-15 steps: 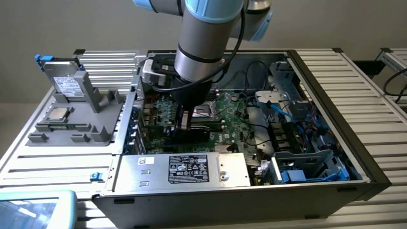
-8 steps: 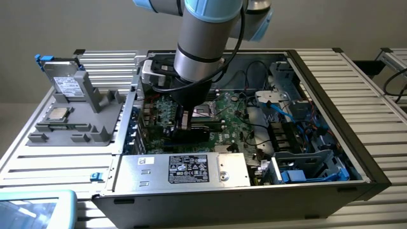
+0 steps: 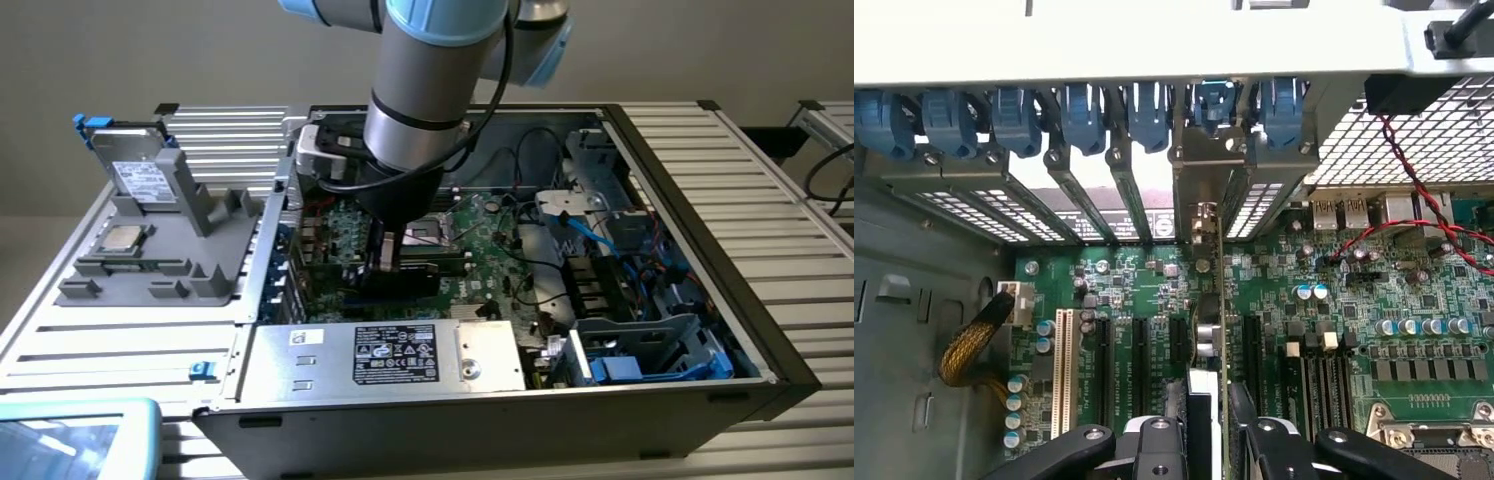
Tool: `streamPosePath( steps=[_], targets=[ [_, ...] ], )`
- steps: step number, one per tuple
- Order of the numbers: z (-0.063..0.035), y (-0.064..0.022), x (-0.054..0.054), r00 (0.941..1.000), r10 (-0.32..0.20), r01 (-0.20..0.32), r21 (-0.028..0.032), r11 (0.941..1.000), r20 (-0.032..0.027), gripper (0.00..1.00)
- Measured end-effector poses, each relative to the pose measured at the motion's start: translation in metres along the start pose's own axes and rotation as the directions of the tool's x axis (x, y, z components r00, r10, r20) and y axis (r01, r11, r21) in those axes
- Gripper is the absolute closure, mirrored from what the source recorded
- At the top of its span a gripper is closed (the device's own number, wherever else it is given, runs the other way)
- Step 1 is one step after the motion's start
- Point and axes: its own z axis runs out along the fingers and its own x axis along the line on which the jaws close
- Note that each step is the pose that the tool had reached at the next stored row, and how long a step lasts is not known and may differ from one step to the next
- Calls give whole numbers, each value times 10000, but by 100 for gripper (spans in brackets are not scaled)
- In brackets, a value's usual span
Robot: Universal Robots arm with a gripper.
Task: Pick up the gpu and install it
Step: 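Insert the gpu into the slot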
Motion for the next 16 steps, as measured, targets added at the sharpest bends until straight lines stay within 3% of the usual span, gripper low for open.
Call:
streamPosePath(
  steps=[3,5,13,16],
  targets=[
    [25,-4,0,9997,210,-210,-18,9998,109,72],
    [28,-6,-1,9995,275,-275,-23,9996,148,72],
    [30,-7,-1,9995,274,-273,-31,9996,151,72],
    [18,-7,-2,9995,267,-266,-103,9996,162,72]
  ],
)
